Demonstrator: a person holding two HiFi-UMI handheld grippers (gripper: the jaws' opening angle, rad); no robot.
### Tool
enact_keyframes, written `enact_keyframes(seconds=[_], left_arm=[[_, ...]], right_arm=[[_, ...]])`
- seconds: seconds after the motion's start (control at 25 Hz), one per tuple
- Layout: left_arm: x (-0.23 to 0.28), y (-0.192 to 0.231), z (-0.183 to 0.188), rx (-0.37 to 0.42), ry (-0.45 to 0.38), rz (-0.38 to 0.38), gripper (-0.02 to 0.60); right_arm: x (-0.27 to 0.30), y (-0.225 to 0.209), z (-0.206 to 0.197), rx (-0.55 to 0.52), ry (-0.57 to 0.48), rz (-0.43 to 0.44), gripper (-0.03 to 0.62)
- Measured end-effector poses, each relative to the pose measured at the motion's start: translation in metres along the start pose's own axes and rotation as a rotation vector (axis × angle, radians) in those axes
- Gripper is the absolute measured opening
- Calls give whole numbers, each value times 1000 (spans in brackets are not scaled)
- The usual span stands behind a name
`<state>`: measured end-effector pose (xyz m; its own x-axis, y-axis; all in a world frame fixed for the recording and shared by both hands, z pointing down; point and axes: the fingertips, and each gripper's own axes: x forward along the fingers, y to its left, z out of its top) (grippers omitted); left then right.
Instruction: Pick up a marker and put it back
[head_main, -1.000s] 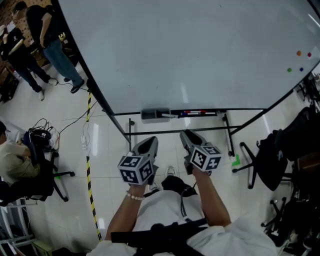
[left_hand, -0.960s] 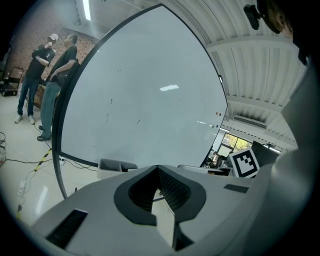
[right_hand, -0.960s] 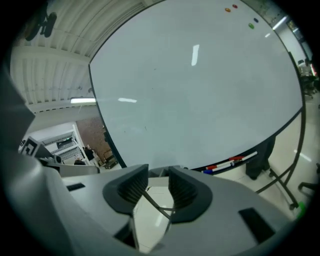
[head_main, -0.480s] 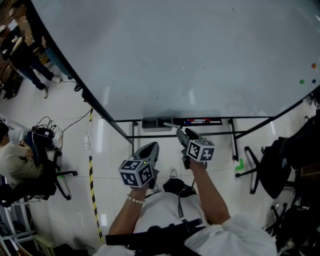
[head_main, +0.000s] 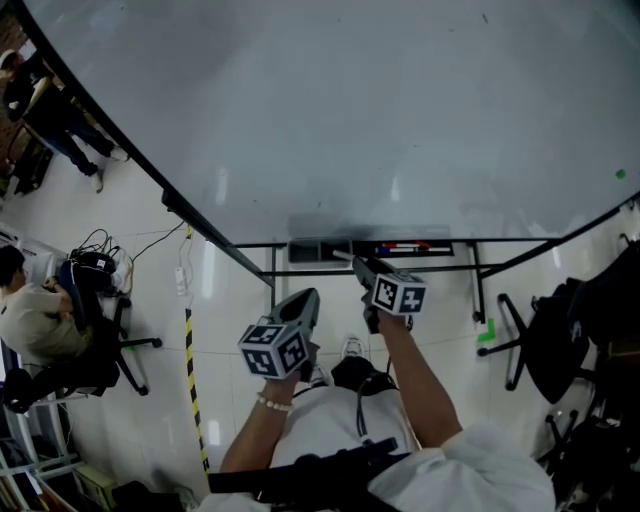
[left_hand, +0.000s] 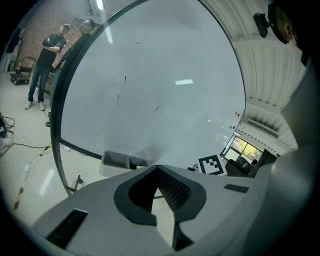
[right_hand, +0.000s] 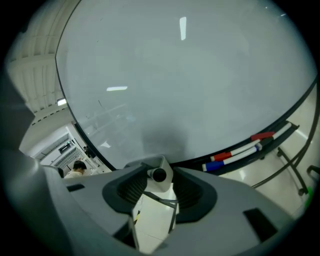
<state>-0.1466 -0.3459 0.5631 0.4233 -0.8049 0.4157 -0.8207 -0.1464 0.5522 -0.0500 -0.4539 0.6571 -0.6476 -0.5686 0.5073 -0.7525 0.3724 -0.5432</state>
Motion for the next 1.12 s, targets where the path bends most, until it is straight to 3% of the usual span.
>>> enact_keyframes(seconds=[0.24, 0.6, 1.12], left_arm=[[-5, 7, 0, -15, -5, 17, -11], [-21, 5, 0, -21, -29, 5, -11], [-45, 3, 19, 4, -93, -30, -11]], right_arm=[[6, 3, -2, 35, -8, 32, 103], [-6, 19, 14, 63, -82, 80, 83], [-103, 74, 54, -49, -252, 116, 81]])
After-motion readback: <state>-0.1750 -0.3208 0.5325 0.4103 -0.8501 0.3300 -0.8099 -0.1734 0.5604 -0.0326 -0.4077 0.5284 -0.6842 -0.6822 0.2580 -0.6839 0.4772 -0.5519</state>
